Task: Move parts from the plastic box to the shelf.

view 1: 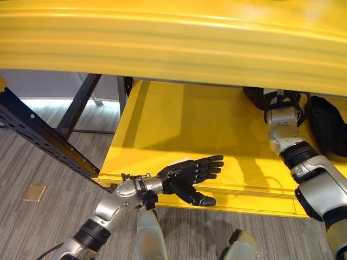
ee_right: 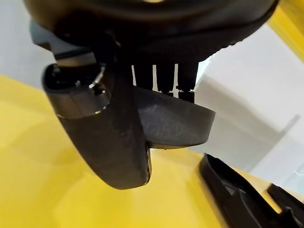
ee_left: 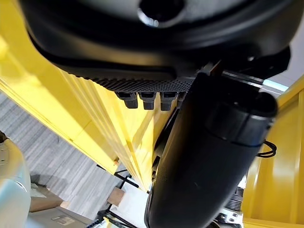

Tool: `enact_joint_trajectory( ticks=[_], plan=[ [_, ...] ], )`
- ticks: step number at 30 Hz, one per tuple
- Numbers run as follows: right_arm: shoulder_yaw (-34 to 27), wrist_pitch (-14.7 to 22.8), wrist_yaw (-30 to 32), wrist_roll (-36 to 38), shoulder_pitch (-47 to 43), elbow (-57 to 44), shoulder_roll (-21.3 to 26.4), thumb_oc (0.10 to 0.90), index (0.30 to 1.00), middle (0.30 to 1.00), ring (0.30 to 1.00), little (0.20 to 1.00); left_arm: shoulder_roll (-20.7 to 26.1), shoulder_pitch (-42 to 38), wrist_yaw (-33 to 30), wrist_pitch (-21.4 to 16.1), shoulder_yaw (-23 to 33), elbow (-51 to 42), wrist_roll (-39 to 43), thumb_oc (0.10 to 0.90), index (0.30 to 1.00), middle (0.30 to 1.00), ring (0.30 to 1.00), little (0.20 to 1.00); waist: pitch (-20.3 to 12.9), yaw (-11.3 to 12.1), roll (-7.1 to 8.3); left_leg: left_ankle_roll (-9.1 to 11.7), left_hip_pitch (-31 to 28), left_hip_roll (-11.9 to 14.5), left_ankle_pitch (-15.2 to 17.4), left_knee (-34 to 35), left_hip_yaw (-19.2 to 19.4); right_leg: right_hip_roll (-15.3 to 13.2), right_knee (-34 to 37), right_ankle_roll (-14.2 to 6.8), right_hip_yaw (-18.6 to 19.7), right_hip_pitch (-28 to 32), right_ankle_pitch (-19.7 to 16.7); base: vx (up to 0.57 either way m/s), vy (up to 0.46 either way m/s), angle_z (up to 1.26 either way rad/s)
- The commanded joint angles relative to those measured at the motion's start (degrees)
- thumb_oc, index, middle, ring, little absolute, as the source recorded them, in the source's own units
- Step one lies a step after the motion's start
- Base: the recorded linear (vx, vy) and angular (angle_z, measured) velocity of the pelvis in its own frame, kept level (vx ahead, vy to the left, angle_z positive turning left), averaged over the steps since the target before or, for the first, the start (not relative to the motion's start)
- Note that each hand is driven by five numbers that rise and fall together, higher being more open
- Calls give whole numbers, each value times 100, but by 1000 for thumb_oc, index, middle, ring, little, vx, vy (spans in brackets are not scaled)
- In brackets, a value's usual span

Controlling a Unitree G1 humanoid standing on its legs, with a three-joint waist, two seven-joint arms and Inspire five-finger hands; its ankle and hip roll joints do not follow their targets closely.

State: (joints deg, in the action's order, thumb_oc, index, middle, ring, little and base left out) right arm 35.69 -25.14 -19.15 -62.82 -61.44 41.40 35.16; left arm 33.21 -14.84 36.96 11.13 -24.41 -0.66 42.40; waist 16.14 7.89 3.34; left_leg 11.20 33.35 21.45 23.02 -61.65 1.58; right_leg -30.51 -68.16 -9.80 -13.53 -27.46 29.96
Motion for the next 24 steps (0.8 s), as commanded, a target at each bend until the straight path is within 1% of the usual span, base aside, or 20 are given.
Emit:
enact_joint_trajectory(
  ticks=[1, 2, 3, 4, 5, 6, 7, 9, 10, 11, 13, 14, 18, 19, 20, 24],
  plan=[
    [440, 767, -2125, 659, 671, -146, 238, 400, 300, 300, 300, 300, 113, -496, 336, -264, 402, -707, 256, 900, 1000, 1000, 1000, 1000, 256, -79, -193, -319, -122, 484, -427, 612, 169, 97, 332, 309, 416, -347, -528, -107, 5, -5],
    [366, 1023, -2402, 593, 819, -414, 382, 400, 300, 300, 300, 300, 147, -430, 347, -251, 464, -793, 269, 900, 1000, 1000, 1000, 1000, 261, -115, -182, -324, -91, 471, -440, 624, 174, 133, 360, 314, 454, -385, -553, -84, 11, -3],
    [378, 1118, -2641, 763, 885, -582, 443, 400, 300, 300, 300, 300, 164, -394, 372, -263, 495, -813, 271, 900, 1000, 1000, 1000, 1000, 256, -133, -177, -323, -72, 473, -448, 631, 184, 152, 375, 318, 469, -410, -565, -65, 11, -3],
    [377, 1118, -2642, 762, 886, -584, 443, 400, 300, 300, 300, 300, 164, -394, 372, -263, 495, -813, 271, 900, 1000, 1000, 1000, 1000, 255, -132, -177, -323, -71, 474, -448, 631, 184, 152, 375, 318, 470, -411, -565, -62, 7, -4],
    [460, 1134, -2916, 1154, 1012, -897, 538, 400, 300, 300, 300, 300, 193, -343, 410, -289, 531, -839, 248, 900, 1000, 1000, 1000, 1000, 258, -153, -173, -328, -34, 469, -456, 624, 192, 162, 380, 329, 473, -450, -575, -81, -1, -5],
    [511, 1050, -3137, 1322, 1138, -1266, 592, 400, 300, 300, 300, 300, 229, -313, 408, -328, 540, -880, 238, 900, 1000, 1000, 1000, 1000, 266, -172, -163, -340, -16, 469, -470, 648, 207, 164, 397, 341, 473, -484, -590, -114, 0, -5],
    [508, 1015, -3232, 1467, 1292, -1557, 646, 400, 300, 300, 300, 300, 261, -264, 401, -366, 561, -917, 248, 900, 1000, 1000, 1000, 1000, 268, -190, -149, -339, -15, 469, -491, 692, 214, 176, 445, 350, 472, -491, -615, -77, -3, -3],
    [503, 1000, -3359, 1607, 1384, -1791, 696, 400, 300, 300, 300, 300, 286, -231, 386, -407, 562, -941, 256, 900, 1000, 1000, 1000, 1000, 272, -210, -143, -342, -6, 474, -505, 707, 224, 198, 460, 363, 478, -508, -626, -32, 2, -2],
    [499, 957, -3465, 1638, 1466, -1967, 714, 400, 300, 300, 300, 300, 306, -210, 381, -422, 565, -945, 269, 900, 1000, 1000, 1000, 1000, 293, -221, -138, -305, -61, 487, -385, 639, 223, 194, 422, 311, 502, -459, -544, 0, 0, 0],
    [461, 955, -3553, 1683, 1569, -2155, 755, 400, 300, 300, 300, 300, 318, -189, 367, -435, 572, -956, 269, 900, 1000, 1000, 1000, 1000, 292, -243, -131, -308, -60, 484, -378, 639, 232, 203, 447, 317, 504, -463, -559, 0, 0, 0],
    [383, 798, -3719, 2008, 1828, -2710, 857, 400, 300, 300, 300, 300, 345, -75, 310, -489, 571, -1021, 251, 900, 1000, 1000, 1000, 1000, 294, -286, -109, -324, -59, 466, -362, 643, 253, 243, 471, 337, 530, -483, -587, -45, 20, 0],
    [370, 745, -3818, 2050, 1887, -2875, 865, 400, 300, 300, 300, 300, 334, -58, 292, -506, 556, -1038, 234, 900, 1000, 1000, 1000, 1000, 293, -295, -105, -323, -66, 464, -376, 668, 262, 249, 482, 340, 530, -481, -594, 0, 0, 0],
    [290, 651, -4104, 2111, 2048, -3333, 930, 400, 300, 300, 300, 300, 310, -7, 284, -542, 527, -1058, 180, 900, 1000, 1000, 1000, 1000, 289, -316, -85, -305, -57, 459, -401, 700, 262, 278, 525, 352, 523, -473, -611, 0, 0, 0],
    [275, 634, -4277, 2095, 2073, -3445, 924, 400, 300, 300, 300, 300, 306, 11, 274, -557, 506, -1064, 155, 900, 1000, 1000, 1000, 1000, 290, -317, -82, -300, -40, 459, -402, 691, 252, 288, 521, 356, 531, -485, -611, 0, 0, 0],
    [272, 508, -4477, 2062, 2148, -3714, 965, 400, 300, 300, 300, 300, 299, 22, 259, -578, 481, -1060, 139, 900, 1000, 1000, 1000, 1000, 288, -322, -77, -306, -7, 448, -379, 650, 241, 291, 513, 369, 527, -507, -613, 0, 0, 0],
    [204, 372, -4624, 1914, 2241, -3974, 1008, 400, 300, 300, 300, 300, 283, 75, 234, -620, 453, -1084, 105, 900, 1000, 1000, 1000, 1000, 276, -327, -80, -323, 18, 423, -340, 598, 225, 307, 502, 390, 543, -526, -618, 2, 3, -2]
  ],
)
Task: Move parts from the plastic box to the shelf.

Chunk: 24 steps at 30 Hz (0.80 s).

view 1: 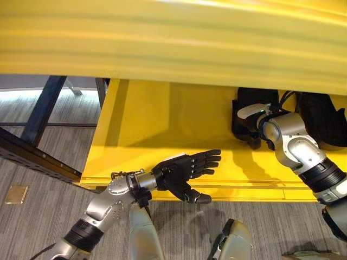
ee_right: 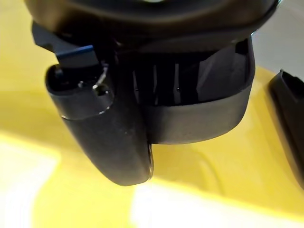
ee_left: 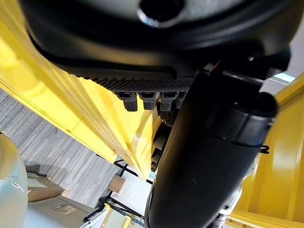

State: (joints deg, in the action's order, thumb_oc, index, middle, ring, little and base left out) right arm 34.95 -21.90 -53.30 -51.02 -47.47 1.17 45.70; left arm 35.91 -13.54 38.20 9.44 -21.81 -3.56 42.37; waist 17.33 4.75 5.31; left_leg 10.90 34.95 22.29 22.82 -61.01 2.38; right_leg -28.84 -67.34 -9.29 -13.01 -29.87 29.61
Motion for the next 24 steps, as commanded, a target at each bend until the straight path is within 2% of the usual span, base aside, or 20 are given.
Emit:
enact_joint_trajectory(
  ticks=[1, 2, 4, 7, 11, 15, 19, 20, 23, 24],
  plan=[
    [268, 3, -1244, 748, 869, 20, -54, 400, 300, 300, 300, 300, 15, -37, 117, -467, 190, -798, 103, 900, 1000, 1000, 1000, 1000, 151, -14, -280, -293, -136, 336, -327, 540, 145, 146, 409, 347, 492, -294, -575, 8, 5, -5],
    [251, -152, -1316, 634, 927, -100, -99, 400, 300, 300, 300, 300, -5, -23, 134, -490, 186, -780, 92, 900, 1000, 1000, 1000, 1000, 144, -23, -284, -295, -107, 336, -319, 502, 139, 148, 381, 352, 495, -318, -565, 10, 3, -4],
    [211, -198, -1253, 466, 961, -129, -123, 400, 300, 300, 300, 300, -33, -5, 141, -506, 176, -768, 77, 900, 1000, 1000, 1000, 1000, 140, -30, -288, -305, -97, 332, -299, 474, 138, 153, 370, 359, 506, -328, -563, 7, 1, -2],
    [120, -74, -825, 102, 917, 60, -145, 400, 300, 300, 300, 300, -74, 2, 79, -530, 133, -736, 28, 900, 1000, 1000, 1000, 1000, 118, -50, -301, -338, -103, 313, -231, 414, 160, 179, 366, 382, 533, -326, -558, 28, 7, -2],
    [25, 214, -546, 141, 843, 317, -114, 400, 300, 300, 300, 300, -58, 39, 91, -518, 180, -723, 111, 900, 1000, 1000, 1000, 1000, 92, -43, -328, -349, -82, 284, -195, 355, 138, 181, 339, 390, 541, -315, -534, 55, 6, -1],
    [-98, 501, -348, -199, 938, 235, -29, 400, 300, 300, 300, 300, -34, 142, 139, -461, 274, -774, 125, 900, 1000, 1000, 1000, 1000, 85, -50, -343, -345, -69, 291, -171, 321, 122, 169, 315, 389, 552, -320, -517, 46, -12, -1],
    [-201, 769, 235, -753, 1006, 99, 91, 400, 300, 300, 300, 300, 9, 213, 189, -484, 324, -813, 159, 900, 1000, 1000, 1000, 1000, 80, -83, -370, -347, -77, 310, -169, 337, 148, 175, 305, 375, 575, -328, -500, 0, 0, 0],
    [-277, 978, 542, -969, 1009, 106, 141, 400, 300, 300, 300, 300, 45, 236, 182, -496, 354, -833, 213, 900, 1000, 1000, 1000, 1000, 79, -99, -391, -347, -72, 309, -166, 333, 144, 181, 304, 362, 595, -328, -495, 0, 0, 0],
    [-324, 1078, 849, -1192, 963, 170, 189, 400, 300, 300, 300, 300, 79, 255, 204, -500, 376, -827, 259, 900, 1000, 1000, 1000, 1000, 76, -99, -415, -341, -78, 304, -171, 350, 143, 180, 314, 350, 598, -310, -485, 18, -3, -5],
    [-348, 1201, 1007, -1200, 899, 275, 242, 400, 300, 300, 300, 300, 126, 272, 239, -491, 403, -833, 325, 900, 1000, 1000, 1000, 1000, 48, -90, -427, -376, -17, 285, -297, 423, 127, 176, 370, 402, 578, -360, -581, 33, -11, -2]
  ],
)
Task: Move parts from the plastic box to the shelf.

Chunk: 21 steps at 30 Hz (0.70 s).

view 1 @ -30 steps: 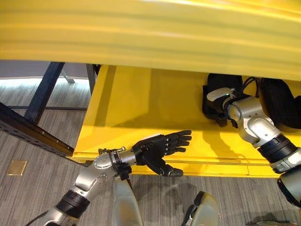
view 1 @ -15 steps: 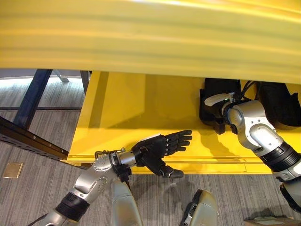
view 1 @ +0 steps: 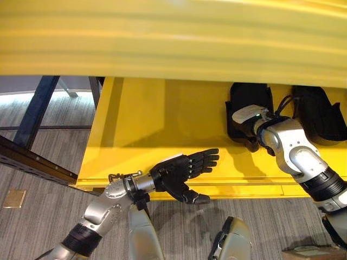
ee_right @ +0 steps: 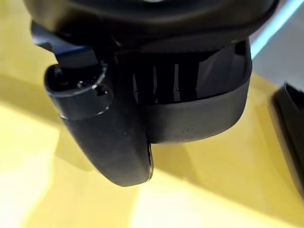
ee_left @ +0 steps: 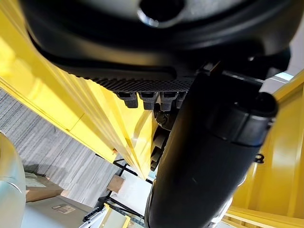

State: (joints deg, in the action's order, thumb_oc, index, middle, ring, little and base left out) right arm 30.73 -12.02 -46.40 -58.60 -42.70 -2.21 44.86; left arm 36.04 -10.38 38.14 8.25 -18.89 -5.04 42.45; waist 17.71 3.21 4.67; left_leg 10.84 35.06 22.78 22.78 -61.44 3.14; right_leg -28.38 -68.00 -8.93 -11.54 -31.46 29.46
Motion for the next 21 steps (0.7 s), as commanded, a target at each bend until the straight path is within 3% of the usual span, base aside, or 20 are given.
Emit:
enact_joint_trajectory(
  ticks=[1, 6, 12, 14, 15, 16, 21],
  plan=[
    [78, 227, 356, -415, 416, 641, 331, 400, 300, 300, 300, 300, 120, -29, 262, -369, 116, -683, 322, 900, 1000, 1000, 1000, 1000, 21, 73, -368, -326, -87, 249, -173, 408, 43, 117, 395, 306, 446, -135, -470, 0, 0, 0],
    [44, 225, 586, -228, 432, 879, 486, 400, 300, 300, 300, 300, 185, 15, 472, -319, 251, -706, 376, 900, 1000, 1000, 1000, 1000, -4, 90, -386, -365, -40, 239, -331, 527, 45, 105, 433, 355, 400, -183, -542, 0, 0, 0],
    [-103, 42, 1052, -20, 694, 1038, 496, 400, 300, 300, 300, 300, 187, 76, 539, -315, 344, -728, 353, 900, 1000, 1000, 1000, 1000, 30, 58, -399, -322, -110, 279, -223, 487, 49, 108, 403, 296, 436, -133, -447, 19, -7, 0],
    [-109, -83, 1115, 36, 692, 1102, 468, 400, 300, 300, 300, 300, 177, 74, 546, -306, 338, -737, 341, 900, 1000, 1000, 1000, 1000, 33, 56, -404, -320, -120, 283, -233, 505, 56, 112, 411, 294, 437, -129, -450, 0, 0, 0],
    [-145, -343, 1188, 318, 708, 1202, 422, 416, 322, 322, 322, 322, 177, 78, 557, -314, 331, -754, 326, 900, 1000, 1000, 1000, 1000, 35, 56, -409, -314, -121, 284, -244, 515, 48, 113, 429, 291, 437, -122, -457, 0, 0, 0],
    [-218, -431, 1548, 458, 765, 1288, 368, 900, 1000, 1000, 1000, 1000, 162, 83, 548, -357, 332, -734, 327, 900, 1000, 1000, 1000, 1000, 39, 43, -414, -311, -144, 298, -272, 565, 71, 115, 459, 284, 422, -119, -478, 0, 0, 0],
    [-386, -338, 2037, 832, 706, 1535, 276, 900, 1000, 1000, 1000, 1000, 162, -38, 484, -290, 328, -710, 355, 900, 1000, 1000, 1000, 1000, 14, 17, -429, -349, -125, 271, -413, 687, 80, 129, 560, 325, 407, -148, -607, -38, 4, 0]
  ],
)
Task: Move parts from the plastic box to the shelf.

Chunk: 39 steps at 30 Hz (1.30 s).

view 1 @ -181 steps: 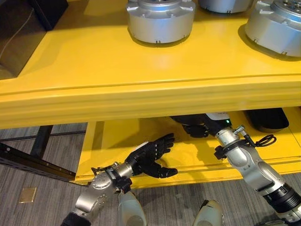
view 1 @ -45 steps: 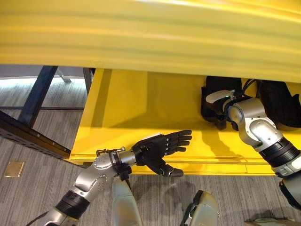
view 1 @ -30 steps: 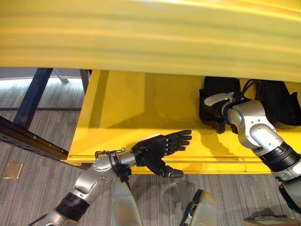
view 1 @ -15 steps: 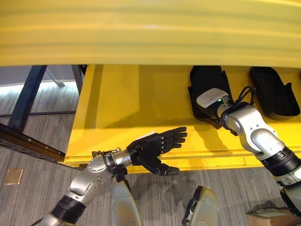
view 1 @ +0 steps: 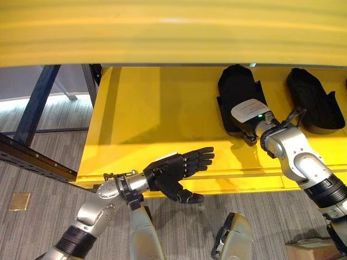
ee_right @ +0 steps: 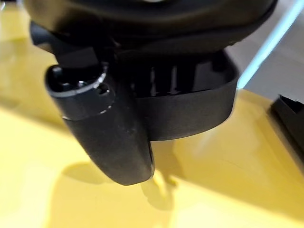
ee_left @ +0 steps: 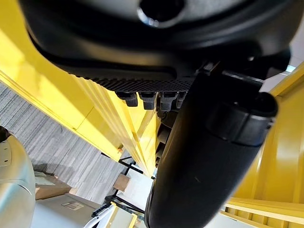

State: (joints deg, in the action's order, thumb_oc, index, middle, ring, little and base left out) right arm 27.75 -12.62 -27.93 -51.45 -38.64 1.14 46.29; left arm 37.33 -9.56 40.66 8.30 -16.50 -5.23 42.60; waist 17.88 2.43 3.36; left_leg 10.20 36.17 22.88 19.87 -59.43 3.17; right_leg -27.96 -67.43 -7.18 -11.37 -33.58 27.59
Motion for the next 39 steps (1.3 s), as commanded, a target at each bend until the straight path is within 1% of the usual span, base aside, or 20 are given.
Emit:
enact_joint_trajectory(
  ticks=[1, 2, 3, 7, 13, 16, 20, 24, 30, 31, 33, 35, 36, 37, 39],
  plan=[
    [-116, -247, 331, 86, 293, 1188, 117, 900, 1000, 1000, 1000, 1000, 25, -139, 228, -285, 87, -683, 343, 900, 1000, 1000, 1000, 1000, -3, 89, -304, -285, -242, 262, -131, 494, 89, 85, 502, 145, 381, 65, -418, 0, 0, 0],
    [-131, -236, 424, 45, 298, 1174, 112, 900, 1000, 1000, 1000, 1000, 20, -143, 225, -279, 89, -680, 349, 900, 1000, 1000, 1000, 1000, -3, 86, -307, -288, -245, 263, -134, 498, 95, 83, 501, 142, 379, 63, -419, 0, 0, 0],
    [-166, -153, 498, 176, 229, 1206, 107, 900, 1000, 1000, 1000, 1000, 49, -155, 196, -208, 118, -705, 376, 900, 1000, 1000, 1000, 1000, -8, 92, -312, -283, -265, 248, -135, 510, 88, 86, 520, 132, 382, 83, -433, 0, 0, 0],
    [-235, -85, 688, 27, 202, 982, 134, 900, 1000, 1000, 1000, 1000, 69, -154, 219, -99, 141, -710, 394, 900, 1000, 1000, 1000, 1000, -25, 70, -319, -278, -340, 258, -167, 604, 148, 82, 621, 102, 361, 142, -491, 0, 0, 0],
    [-319, -61, 663, -137, 262, 654, 180, 900, 1000, 1000, 1000, 1000, 117, -117, 260, -46, 191, -805, 490, 900, 1000, 1000, 1000, 1000, -17, 58, -325, -275, -400, 253, -213, 712, 182, 80, 722, 71, 349, 177, -556, -3, 2, -1],
    [-339, 10, 771, -74, 276, 543, 234, 900, 1000, 1000, 1000, 1000, 143, -85, 307, -32, 230, -837, 542, 900, 1000, 1000, 1000, 1000, -31, 61, -322, -272, -457, 253, -257, 814, 232, 81, 798, 59, 313, 227, -592, 0, 0, 0],
    [-384, 73, 856, -197, 294, 400, 268, 900, 1000, 1000, 1000, 1000, 123, -68, 312, -9, 272, -852, 593, 900, 1000, 1000, 1000, 1000, -38, 54, -322, -254, -508, 248, -283, 879, 250, 74, 874, 30, 309, 275, -640, 0, 0, 0],
    [-408, 109, 844, -22, 281, 235, 302, 900, 1000, 1000, 1000, 1000, 128, -71, 323, 65, 276, -861, 572, 900, 1000, 1000, 1000, 1000, -46, 47, -322, -235, -598, 241, -324, 990, 299, 68, 979, 0, 281, 350, -698, -5, 7, -2],
    [-369, 52, 778, 260, 308, 160, 293, 900, 1000, 1000, 1000, 1000, 127, -49, 325, 141, 250, -885, 609, 900, 1000, 1000, 1000, 1000, -70, 52, -293, -217, -737, 251, -389, 1160, 351, 66, 1136, -21, 236, 466, -784, 6, 0, -1],
    [-373, 66, 671, 442, 289, 169, 308, 900, 1000, 1000, 1000, 1000, 140, -37, 359, 179, 257, -912, 613, 900, 1000, 1000, 1000, 1000, -70, 61, -286, -209, -769, 249, -408, 1205, 362, 63, 1168, -30, 223, 492, -803, 0, 0, 0],
    [-382, -42, 493, 574, 291, 99, 327, 900, 1000, 1000, 1000, 1000, 143, -32, 395, 246, 270, -923, 581, 900, 1000, 1000, 1000, 1000, -72, 63, -281, -204, -794, 255, -425, 1244, 385, 51, 1199, -40, 206, 513, -823, 0, 0, 0],
    [-394, -36, 240, 866, 289, 79, 338, 900, 1000, 1000, 1000, 1000, 144, -37, 464, 338, 271, -935, 608, 900, 1000, 1000, 1000, 1000, -80, 64, -265, -200, -842, 246, -455, 1307, 401, 55, 1242, -46, 192, 549, -851, 0, 0, 0],
    [-382, -87, 58, 1036, 260, 50, 343, 900, 1000, 1000, 1000, 1000, 140, -26, 460, 346, 273, -941, 627, 900, 1000, 1000, 1000, 1000, -88, 69, -259, -193, -873, 245, -474, 1352, 421, 55, 1270, -49, 178, 578, -864, 33, -8, 0],
    [-345, -167, -415, 1484, 213, 2, 380, 900, 1000, 1000, 1000, 1000, 145, -26, 462, 381, 278, -929, 669, 900, 1000, 1000, 1000, 1000, -100, 79, -240, -187, -937, 231, -495, 1418, 434, 54, 1331, -51, 161, 637, -897, 40, -10, 0],
    [-299, -263, -686, 1765, 225, -69, 409, 900, 1000, 1000, 1000, 1000, 135, -20, 499, 409, 281, -917, 662, 900, 1000, 1000, 1000, 1000, -112, 85, -223, -184, -964, 233, -511, 1445, 451, 47, 1355, -52, 136, 663, -910, 40, -14, 0]
  ],
)
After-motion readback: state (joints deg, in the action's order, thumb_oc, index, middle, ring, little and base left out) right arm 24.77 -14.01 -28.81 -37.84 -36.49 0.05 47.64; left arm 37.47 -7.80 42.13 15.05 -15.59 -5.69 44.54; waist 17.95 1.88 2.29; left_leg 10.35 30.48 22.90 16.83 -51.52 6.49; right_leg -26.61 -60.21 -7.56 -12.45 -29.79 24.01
